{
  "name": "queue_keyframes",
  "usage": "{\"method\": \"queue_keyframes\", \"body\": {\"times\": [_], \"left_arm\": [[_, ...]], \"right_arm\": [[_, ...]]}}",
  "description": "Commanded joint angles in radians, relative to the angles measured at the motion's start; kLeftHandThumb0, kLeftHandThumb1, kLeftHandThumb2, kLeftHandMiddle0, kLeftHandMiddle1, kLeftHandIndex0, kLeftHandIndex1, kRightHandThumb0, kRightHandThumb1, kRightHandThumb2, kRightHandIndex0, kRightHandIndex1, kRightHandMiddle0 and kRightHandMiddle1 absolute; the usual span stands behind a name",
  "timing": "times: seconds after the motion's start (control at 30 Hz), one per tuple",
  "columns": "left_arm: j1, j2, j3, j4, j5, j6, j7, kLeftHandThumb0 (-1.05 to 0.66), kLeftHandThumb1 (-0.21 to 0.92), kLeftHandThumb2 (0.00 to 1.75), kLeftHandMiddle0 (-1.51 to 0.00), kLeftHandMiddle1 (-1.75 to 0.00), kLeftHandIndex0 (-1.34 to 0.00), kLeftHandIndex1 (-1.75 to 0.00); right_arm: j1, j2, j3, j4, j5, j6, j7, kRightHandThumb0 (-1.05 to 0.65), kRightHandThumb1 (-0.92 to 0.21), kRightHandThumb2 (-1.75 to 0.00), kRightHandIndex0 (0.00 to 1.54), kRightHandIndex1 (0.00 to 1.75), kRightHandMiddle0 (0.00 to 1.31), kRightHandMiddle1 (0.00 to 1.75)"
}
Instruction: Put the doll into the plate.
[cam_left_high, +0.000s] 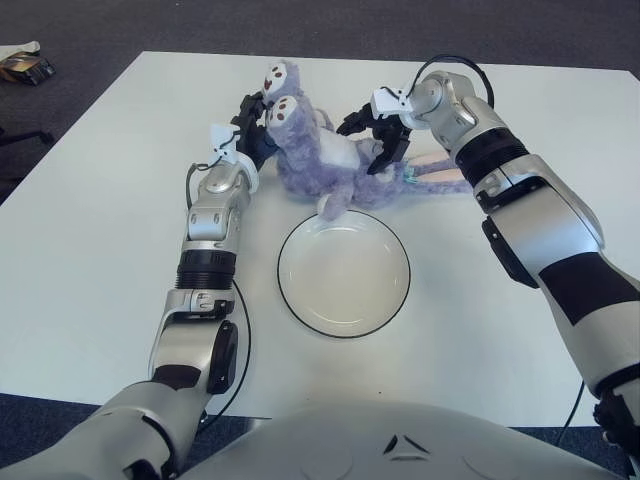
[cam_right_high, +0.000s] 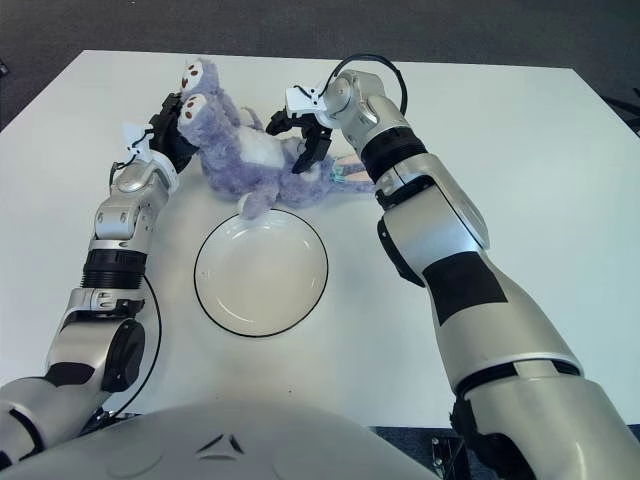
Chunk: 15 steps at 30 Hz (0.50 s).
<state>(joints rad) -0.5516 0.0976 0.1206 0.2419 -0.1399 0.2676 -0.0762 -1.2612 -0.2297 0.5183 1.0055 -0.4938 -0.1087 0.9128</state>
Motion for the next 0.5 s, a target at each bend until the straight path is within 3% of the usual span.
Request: {"method": "queue_keyframes", "body": {"times": [0.0, 0.1, 0.27, 0.47], "left_arm": [[0.002, -0.002, 0.000, -0.004, 0.010, -0.009, 0.017, -0.66, 0.92, 0.78, -0.18, -1.24, 0.00, -0.74], [0.001, -0.004, 0.001, -0.002, 0.010, -0.008, 0.021, -0.65, 0.92, 0.78, -0.19, -1.24, 0.00, -0.74], [0.000, -0.006, 0.000, 0.006, 0.010, -0.017, 0.025, -0.64, 0.92, 0.77, -0.22, -1.25, 0.00, -0.74], [0.000, -0.009, -0.003, 0.012, 0.015, -0.029, 0.032, -0.62, 0.92, 0.75, -0.21, -1.26, 0.00, -0.85]], "right_arm": [[0.053, -0.020, 0.015, -0.007, -0.012, -0.004, 0.018, -0.79, -0.81, -0.52, 0.56, 1.58, 0.00, 0.00], [0.052, -0.024, 0.009, -0.004, -0.001, 0.003, 0.040, -0.81, -0.88, -0.46, 0.58, 1.49, 0.00, 0.00], [0.044, -0.031, 0.002, 0.006, 0.015, -0.010, 0.086, -0.86, -0.92, -0.57, 0.61, 1.43, 0.00, 0.00], [0.031, -0.038, -0.032, 0.032, 0.059, -0.006, 0.157, -0.90, -0.92, -0.73, 0.68, 1.60, 0.00, 0.00]]}}
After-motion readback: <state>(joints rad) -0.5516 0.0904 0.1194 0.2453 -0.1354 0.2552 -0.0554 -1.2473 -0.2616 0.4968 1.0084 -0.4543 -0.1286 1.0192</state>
